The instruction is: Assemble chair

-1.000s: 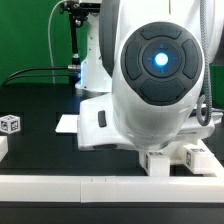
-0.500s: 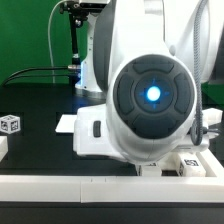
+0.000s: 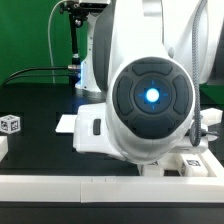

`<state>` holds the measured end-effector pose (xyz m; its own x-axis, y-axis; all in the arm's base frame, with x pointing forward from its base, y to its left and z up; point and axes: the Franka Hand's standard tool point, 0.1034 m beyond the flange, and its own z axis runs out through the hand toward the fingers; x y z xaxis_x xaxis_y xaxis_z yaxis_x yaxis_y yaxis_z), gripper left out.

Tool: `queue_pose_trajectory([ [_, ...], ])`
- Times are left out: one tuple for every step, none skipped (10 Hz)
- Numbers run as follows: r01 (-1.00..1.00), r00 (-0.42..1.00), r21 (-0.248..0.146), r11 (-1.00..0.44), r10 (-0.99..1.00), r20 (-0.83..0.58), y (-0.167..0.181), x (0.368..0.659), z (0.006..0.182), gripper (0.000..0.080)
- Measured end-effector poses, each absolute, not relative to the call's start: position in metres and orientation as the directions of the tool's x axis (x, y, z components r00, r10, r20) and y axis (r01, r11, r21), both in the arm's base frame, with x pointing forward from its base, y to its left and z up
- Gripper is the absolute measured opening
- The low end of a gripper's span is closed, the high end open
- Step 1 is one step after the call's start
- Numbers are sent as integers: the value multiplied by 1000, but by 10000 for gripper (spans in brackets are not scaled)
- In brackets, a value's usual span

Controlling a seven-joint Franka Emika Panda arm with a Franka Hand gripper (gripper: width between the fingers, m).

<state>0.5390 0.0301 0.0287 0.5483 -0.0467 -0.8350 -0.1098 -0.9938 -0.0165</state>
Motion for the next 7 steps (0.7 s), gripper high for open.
queue_pose_trajectory([
  [-114, 529, -15, -993, -48, -847, 27, 536, 28, 386],
  [-118, 532, -10, -993, -55, -845, 25, 538, 29, 523],
  [-121, 594, -15, -993, -60, -802, 25, 553, 32, 523],
  [-123, 686, -24, -992, -67, -725, 25, 573, 41, 622],
  [-126, 772, -38, -991, -74, -631, 25, 589, 58, 641],
  [-135, 800, -44, -990, -82, -594, 22, 588, 73, 641],
  [-132, 853, -56, -990, -84, -516, 19, 599, 83, 648],
])
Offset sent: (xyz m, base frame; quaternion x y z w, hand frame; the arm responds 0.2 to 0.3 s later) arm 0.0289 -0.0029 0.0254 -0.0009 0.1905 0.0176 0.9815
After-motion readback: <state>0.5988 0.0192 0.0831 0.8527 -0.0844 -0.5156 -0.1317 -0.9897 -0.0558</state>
